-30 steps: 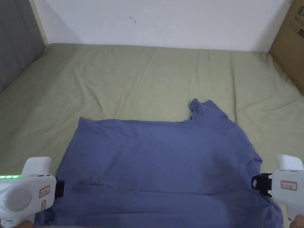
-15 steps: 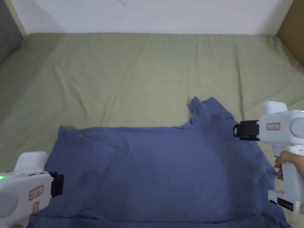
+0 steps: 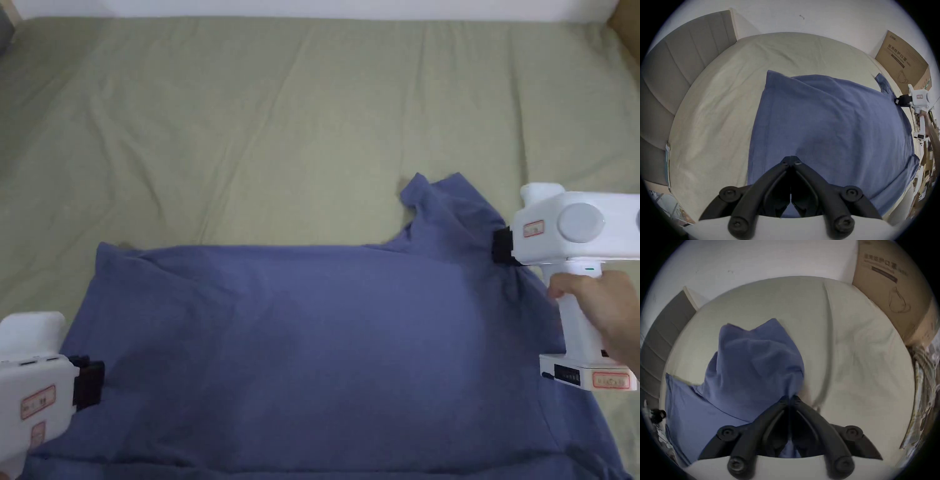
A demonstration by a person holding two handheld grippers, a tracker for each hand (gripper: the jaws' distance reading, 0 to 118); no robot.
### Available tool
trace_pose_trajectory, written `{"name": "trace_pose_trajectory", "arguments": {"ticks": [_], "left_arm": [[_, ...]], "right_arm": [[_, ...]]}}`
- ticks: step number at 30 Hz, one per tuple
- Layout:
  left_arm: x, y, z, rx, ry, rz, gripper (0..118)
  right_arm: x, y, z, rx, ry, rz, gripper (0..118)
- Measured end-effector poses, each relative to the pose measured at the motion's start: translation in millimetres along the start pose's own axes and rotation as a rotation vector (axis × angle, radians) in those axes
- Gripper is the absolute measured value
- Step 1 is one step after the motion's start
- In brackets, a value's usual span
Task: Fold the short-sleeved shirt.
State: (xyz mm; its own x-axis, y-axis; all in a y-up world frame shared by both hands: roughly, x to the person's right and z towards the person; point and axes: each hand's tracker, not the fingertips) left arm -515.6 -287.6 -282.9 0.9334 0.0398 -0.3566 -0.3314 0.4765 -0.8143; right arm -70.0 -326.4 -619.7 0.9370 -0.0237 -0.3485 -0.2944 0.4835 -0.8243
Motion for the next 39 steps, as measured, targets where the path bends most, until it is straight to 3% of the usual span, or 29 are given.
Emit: {"name": "trace_pose_trajectory", "arguments": {"ticks": [6,7,8,11,12,13,14,19,23,26,28,29,30,31,35,39], "left_arm": [[-9.4,20.1,7.6,0.050,-0.016,0.032,2],[-11.1,27.1,7.6,0.059,-0.022,0.038,12],[-12.0,37.4,7.0,0.064,-0.029,0.051,31],[-16.3,73.2,-4.3,0.107,-0.058,0.081,55],[-17.1,86.3,-11.3,0.104,-0.056,0.081,85],[-16.1,99.2,-16.2,0.103,-0.044,0.089,98],[-15.8,112.6,-21.7,0.111,-0.043,0.087,101],[-13.1,166.7,-68.9,0.082,-0.029,0.057,100],[-4.1,159.1,-113.4,-0.167,0.026,0.018,89],[-3.8,144.4,-111.9,-0.067,0.023,0.038,84],[-5.0,146.5,-105.8,-0.058,0.025,0.051,58],[-5.4,148.4,-102.0,-0.045,0.027,0.034,42],[-5.7,150.4,-98.8,-0.041,0.024,0.018,16],[-5.9,153.3,-94.5,-0.052,0.001,0.010,3],[3.0,151.4,-71.4,-0.028,-0.006,0.001,3],[5.5,143.4,-31.1,0.034,-0.003,-0.038,3]], "right_arm": [[10.0,4.9,22.6,0.030,0.032,-0.056,2],[11.7,3.7,24.6,0.033,0.037,-0.057,2],[12.0,4.1,26.3,0.035,0.043,-0.055,2],[12.9,2.8,25.2,0.035,0.041,-0.054,2],[12.3,3.1,24.8,0.033,0.040,-0.057,2],[11.6,4.0,24.6,0.030,0.040,-0.059,2],[12.0,2.9,23.6,0.028,0.040,-0.059,2],[14.2,2.2,18.8,0.018,0.041,-0.060,2],[16.0,0.3,13.8,0.011,0.051,-0.068,2],[15.7,0.7,11.9,0.004,0.055,-0.074,2],[15.5,2.1,15.7,0.004,0.058,-0.072,2],[14.8,3.7,19.4,0.007,0.057,-0.068,2],[15.2,4.9,23.8,0.013,0.062,-0.071,2],[15.5,6.1,28.8,0.023,0.068,-0.076,2],[12.7,11.4,57.2,0.071,0.074,-0.096,2],[7.4,9.6,96.2,0.115,0.081,-0.068,2]]}}
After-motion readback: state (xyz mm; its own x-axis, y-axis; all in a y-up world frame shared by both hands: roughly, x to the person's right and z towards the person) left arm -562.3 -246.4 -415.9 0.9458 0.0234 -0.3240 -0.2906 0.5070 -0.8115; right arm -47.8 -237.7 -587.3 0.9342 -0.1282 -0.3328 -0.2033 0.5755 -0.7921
